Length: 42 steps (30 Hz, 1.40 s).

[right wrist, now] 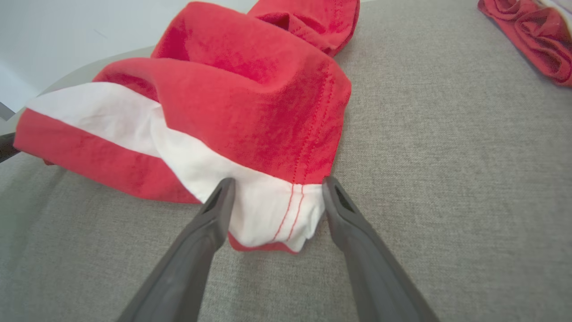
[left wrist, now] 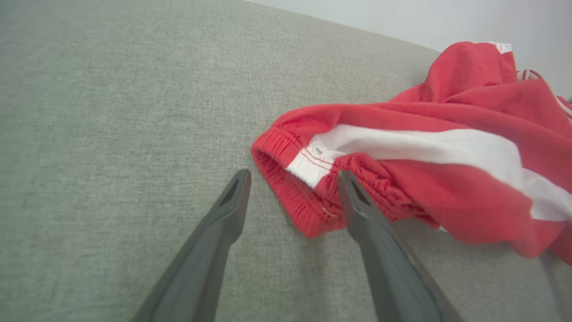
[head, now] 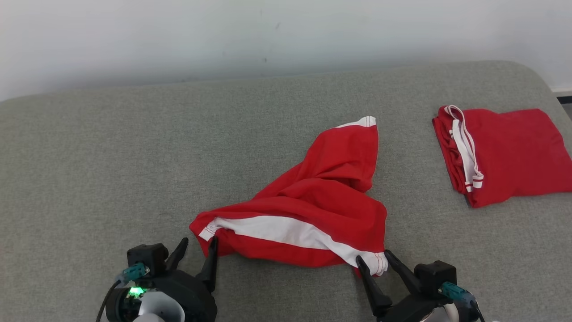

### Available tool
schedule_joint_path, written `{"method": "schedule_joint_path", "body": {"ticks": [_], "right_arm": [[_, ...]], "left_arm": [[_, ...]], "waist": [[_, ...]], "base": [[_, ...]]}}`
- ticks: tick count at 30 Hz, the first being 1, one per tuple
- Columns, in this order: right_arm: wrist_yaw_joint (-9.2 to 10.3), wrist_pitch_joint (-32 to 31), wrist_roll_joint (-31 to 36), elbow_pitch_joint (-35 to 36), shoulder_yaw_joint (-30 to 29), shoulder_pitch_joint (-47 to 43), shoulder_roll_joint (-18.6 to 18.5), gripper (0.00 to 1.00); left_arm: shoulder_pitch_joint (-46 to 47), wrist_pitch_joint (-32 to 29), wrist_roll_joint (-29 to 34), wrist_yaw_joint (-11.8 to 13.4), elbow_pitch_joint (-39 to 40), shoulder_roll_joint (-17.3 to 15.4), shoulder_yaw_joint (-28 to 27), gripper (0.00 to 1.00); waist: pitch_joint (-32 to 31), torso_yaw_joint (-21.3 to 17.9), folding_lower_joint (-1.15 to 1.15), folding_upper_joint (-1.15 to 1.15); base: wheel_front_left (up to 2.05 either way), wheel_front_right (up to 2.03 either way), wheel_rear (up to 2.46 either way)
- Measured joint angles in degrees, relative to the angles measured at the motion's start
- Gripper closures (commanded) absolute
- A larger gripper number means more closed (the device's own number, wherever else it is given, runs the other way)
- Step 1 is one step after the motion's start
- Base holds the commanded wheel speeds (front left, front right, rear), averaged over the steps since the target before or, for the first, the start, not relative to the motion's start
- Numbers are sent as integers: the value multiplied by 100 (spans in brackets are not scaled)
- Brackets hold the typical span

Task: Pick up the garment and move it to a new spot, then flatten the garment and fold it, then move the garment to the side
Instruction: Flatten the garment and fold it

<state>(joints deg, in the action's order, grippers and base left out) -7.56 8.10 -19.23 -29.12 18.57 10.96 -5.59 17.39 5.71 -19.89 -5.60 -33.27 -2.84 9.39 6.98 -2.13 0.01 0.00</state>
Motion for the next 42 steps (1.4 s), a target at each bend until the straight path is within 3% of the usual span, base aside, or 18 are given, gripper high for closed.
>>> {"method": "schedule_joint_path", "body": {"ticks": [17,20,23,24,29,35,42], "right_arm": [[0,222,-241,-174,337,205,-76,0],[0,235,-250,-181,363,205,-112,0],[0,250,-282,-183,390,199,-135,0],[0,250,-290,-185,400,194,-142,0],[0,200,-357,-220,413,154,-157,0],[0,149,-393,-293,116,35,-140,0],[0,-43,-706,-233,338,37,-27,0]], "left_arm": [[576,135,-1013,-102,-701,0,403,1],[595,138,-1091,-123,-762,0,480,16],[610,209,-1123,-141,-794,1,545,46],[613,234,-1131,-142,-808,0,558,51],[620,293,-1147,-146,-903,-13,608,57],[651,347,-1148,-147,-1011,-33,666,56],[693,400,-1150,-148,-1074,-62,726,56]], "waist": [[112,-127,0,0],[84,-140,0,0],[52,-151,0,0],[42,-154,0,0],[16,-164,0,0],[6,-181,0,0],[35,-212,0,0]], "base": [[0,0,0],[0,0,0],[0,0,0],[0,0,0],[0,0,0],[0,0,0],[0,0,0]]}}
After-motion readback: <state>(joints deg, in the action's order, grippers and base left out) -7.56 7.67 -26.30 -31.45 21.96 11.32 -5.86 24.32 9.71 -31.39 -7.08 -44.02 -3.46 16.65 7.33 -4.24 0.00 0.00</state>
